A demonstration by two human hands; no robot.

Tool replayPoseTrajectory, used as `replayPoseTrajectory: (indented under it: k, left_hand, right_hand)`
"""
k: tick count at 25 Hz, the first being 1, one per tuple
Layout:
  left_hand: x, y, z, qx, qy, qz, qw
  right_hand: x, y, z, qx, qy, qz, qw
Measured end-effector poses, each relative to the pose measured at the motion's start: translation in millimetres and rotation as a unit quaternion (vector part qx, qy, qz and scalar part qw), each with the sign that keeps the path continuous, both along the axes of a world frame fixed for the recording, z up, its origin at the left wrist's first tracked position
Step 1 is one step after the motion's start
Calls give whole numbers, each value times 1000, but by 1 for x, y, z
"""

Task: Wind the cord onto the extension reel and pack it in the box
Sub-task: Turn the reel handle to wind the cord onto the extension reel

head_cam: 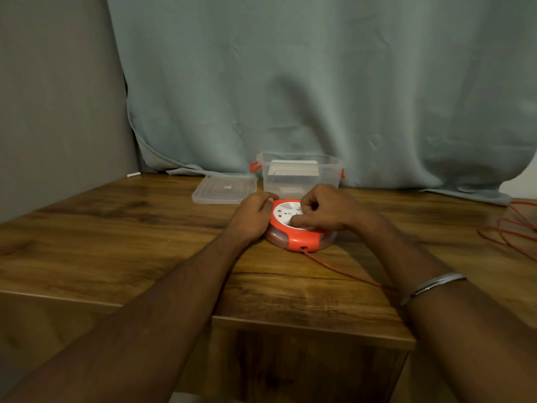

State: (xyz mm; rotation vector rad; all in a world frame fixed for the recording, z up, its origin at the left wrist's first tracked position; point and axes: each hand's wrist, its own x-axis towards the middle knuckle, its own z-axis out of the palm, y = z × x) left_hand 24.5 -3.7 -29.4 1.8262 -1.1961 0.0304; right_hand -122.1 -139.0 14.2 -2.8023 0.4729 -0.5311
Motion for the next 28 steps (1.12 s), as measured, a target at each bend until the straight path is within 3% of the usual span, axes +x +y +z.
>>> replayPoseTrajectory:
  k: [4,7,16,20,28]
  left_hand:
    - [2,1,0,-7,-3,-6,1000]
    - [3,0,-1,-13,-4,-8,1000]
    - [5,-2,-4,-4,29,-23,999]
    - [9,-7,-7,-13,39,-23,999]
    - [9,-4,-6,-30,23,-23,999]
  right_hand:
    - [3,7,1,-8,-29,22,999]
    - [-2,3,5,94,-80,67,990]
    - [-10,-26,11,146,41,95,984]
    - [-17,-33,8,184,27,84,979]
    - [-16,-17,5,131,-22,62,989]
